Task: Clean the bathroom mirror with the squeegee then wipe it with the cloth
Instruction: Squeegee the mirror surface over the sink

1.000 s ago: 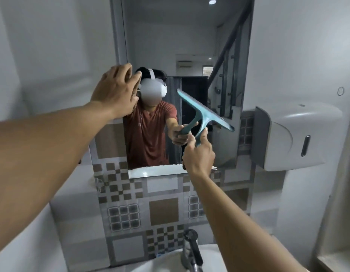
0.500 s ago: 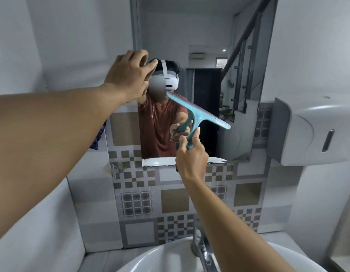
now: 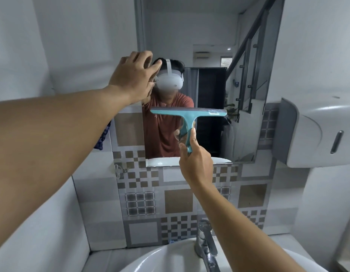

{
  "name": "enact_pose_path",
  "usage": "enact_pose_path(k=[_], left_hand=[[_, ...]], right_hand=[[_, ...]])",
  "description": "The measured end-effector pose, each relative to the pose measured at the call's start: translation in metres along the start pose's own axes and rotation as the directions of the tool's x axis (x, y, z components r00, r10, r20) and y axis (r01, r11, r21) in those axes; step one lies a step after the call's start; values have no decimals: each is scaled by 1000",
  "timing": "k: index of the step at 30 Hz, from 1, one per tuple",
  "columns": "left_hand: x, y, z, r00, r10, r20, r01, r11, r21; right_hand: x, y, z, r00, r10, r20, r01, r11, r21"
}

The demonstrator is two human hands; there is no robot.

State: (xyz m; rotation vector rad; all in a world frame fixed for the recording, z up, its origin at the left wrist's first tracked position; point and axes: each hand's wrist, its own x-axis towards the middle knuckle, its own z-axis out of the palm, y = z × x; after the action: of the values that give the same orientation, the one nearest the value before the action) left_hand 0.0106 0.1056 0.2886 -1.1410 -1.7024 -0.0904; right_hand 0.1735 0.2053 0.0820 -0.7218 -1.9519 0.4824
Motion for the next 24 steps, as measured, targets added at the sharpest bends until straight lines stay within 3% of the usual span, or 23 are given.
enact_pose_path(k=[9, 15, 24], left_hand=[[0, 1, -1, 1000, -12, 10, 12, 1000, -2], [-10, 27, 7, 996, -84, -3, 84, 994, -70], [-49, 58, 29, 995, -94, 37, 98, 987, -131]], right_hand=[[9, 5, -25, 976, -181, 118, 207, 940, -270], [37, 35, -73, 910, -328, 252, 414, 733, -540], [60, 53, -117, 873, -329, 359, 487, 578, -655]])
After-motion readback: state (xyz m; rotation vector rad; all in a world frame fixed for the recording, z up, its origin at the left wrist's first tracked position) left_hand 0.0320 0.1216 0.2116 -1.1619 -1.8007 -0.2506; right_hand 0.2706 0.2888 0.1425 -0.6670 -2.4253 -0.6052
